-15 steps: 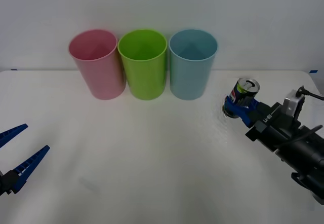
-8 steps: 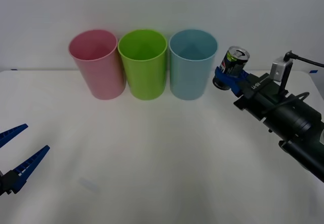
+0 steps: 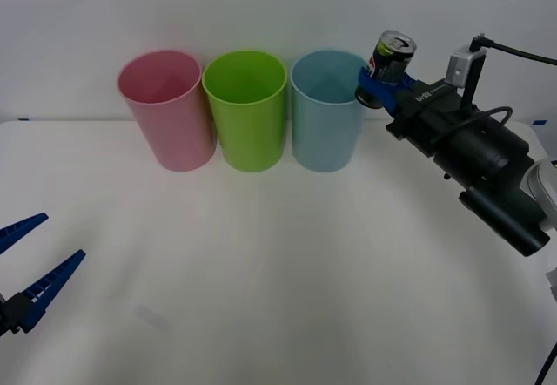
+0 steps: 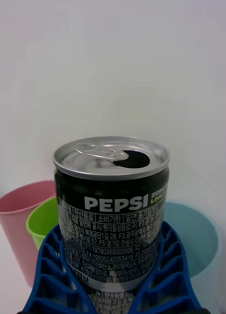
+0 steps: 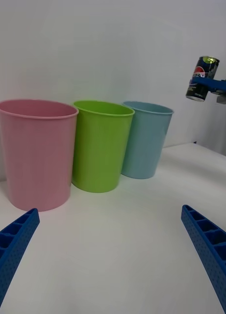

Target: Grasp the object on the table and drop it into the matching bin: aluminum can to the light blue bin, PET bottle to the pink bin.

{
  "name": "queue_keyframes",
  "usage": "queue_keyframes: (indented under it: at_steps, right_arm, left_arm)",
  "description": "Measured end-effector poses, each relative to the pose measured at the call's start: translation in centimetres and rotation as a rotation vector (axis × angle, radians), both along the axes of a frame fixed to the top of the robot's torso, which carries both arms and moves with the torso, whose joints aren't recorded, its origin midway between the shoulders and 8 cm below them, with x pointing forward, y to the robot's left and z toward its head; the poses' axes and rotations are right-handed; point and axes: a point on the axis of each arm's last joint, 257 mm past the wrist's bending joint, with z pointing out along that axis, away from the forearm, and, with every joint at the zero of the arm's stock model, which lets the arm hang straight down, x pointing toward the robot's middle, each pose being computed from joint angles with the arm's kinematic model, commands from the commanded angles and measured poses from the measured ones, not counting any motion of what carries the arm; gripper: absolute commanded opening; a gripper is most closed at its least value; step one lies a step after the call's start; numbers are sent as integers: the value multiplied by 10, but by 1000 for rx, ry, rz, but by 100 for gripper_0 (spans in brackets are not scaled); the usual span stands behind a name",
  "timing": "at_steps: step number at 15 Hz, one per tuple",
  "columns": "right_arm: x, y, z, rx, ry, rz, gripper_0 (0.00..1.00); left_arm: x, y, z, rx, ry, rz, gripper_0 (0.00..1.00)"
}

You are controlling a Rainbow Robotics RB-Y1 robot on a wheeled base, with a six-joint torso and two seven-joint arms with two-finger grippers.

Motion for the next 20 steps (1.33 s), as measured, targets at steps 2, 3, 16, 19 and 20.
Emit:
queue_keyframes:
  at_steps: [2,3,16,19,20]
  right_arm:
    - [17,5,5,-5,-7,-21,0]
    - [25,8,8,-6,-12,-35,0]
    - [109,45,15,-53,0,-164,0]
    - [111,46,13,-58,3,-169,0]
    - [111,46,13,-59,3,-169,1]
  left_arm:
    - [0,0,0,0,0,0,100]
    - [0,0,0,0,0,0,100]
    - [0,0,0,0,0,0,100]
    - [0,0,0,0,0,0,100]
    - [0,0,0,0,0,0,100]
